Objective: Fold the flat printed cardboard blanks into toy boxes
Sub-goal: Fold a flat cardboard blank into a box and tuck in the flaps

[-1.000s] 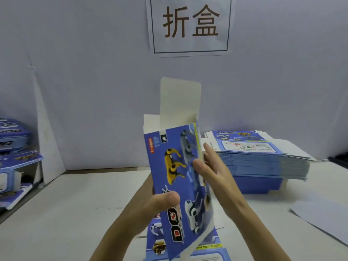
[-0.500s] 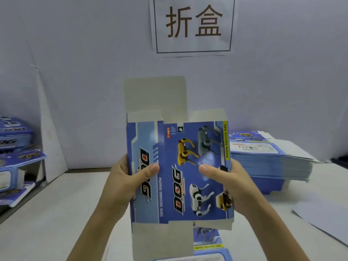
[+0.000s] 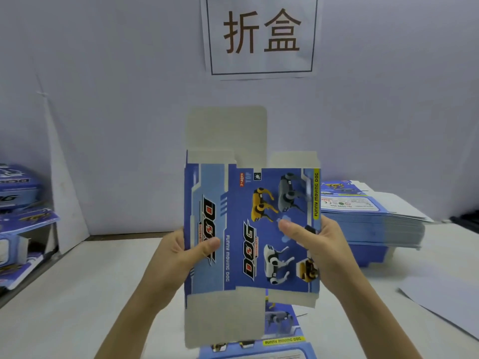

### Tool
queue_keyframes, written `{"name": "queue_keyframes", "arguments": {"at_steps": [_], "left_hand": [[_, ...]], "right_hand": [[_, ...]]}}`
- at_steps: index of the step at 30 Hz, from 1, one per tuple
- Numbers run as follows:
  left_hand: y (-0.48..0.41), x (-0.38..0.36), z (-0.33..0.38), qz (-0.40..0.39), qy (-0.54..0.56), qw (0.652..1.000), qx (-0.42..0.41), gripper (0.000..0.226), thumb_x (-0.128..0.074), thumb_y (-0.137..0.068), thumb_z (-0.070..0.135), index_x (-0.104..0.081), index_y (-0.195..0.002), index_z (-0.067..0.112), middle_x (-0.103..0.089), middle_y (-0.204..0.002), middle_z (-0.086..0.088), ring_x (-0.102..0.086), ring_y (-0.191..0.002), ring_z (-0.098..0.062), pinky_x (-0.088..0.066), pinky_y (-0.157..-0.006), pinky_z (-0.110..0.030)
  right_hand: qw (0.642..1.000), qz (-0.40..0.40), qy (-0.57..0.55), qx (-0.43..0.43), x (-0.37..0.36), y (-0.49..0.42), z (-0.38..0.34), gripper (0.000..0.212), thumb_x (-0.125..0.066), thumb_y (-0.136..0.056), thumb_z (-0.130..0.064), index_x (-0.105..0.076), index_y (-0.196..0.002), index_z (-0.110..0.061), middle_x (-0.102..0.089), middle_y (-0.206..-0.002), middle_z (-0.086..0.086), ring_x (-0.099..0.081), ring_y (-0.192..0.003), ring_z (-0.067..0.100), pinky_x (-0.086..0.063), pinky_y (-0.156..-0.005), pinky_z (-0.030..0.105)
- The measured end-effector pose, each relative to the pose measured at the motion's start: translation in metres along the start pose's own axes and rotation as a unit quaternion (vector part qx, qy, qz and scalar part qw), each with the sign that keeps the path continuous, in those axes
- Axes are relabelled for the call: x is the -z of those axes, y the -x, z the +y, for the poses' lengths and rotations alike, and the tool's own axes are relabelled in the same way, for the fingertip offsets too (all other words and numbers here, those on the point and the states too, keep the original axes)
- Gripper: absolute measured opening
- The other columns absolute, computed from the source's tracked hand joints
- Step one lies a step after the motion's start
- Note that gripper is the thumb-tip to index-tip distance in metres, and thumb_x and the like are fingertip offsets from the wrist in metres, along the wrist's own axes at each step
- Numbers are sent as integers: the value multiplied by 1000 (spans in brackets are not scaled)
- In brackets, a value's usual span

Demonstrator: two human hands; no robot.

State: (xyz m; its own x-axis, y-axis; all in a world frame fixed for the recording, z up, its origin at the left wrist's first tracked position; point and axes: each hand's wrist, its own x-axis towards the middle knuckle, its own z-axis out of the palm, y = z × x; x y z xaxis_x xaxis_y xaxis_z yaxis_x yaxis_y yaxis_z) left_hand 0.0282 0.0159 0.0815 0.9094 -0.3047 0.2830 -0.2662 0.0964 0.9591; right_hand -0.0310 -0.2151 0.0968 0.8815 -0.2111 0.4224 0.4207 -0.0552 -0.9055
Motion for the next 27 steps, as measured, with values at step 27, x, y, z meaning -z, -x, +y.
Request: {"name": "queue_keyframes", "arguments": {"at_steps": [27], "left_hand": [[8,-24,9,8,-92,987,-129,88,-84,-52,29,-34,-125,29,-66,-107,19,-69,-93,-4,-56,-61,-17]], "right_hand": [[987,-154,36,-1,-14,3,5,31,-69,-82,-35,-59,-109,-24,-73,-98,-13,-70,-89,5,-53,-69,16]]}}
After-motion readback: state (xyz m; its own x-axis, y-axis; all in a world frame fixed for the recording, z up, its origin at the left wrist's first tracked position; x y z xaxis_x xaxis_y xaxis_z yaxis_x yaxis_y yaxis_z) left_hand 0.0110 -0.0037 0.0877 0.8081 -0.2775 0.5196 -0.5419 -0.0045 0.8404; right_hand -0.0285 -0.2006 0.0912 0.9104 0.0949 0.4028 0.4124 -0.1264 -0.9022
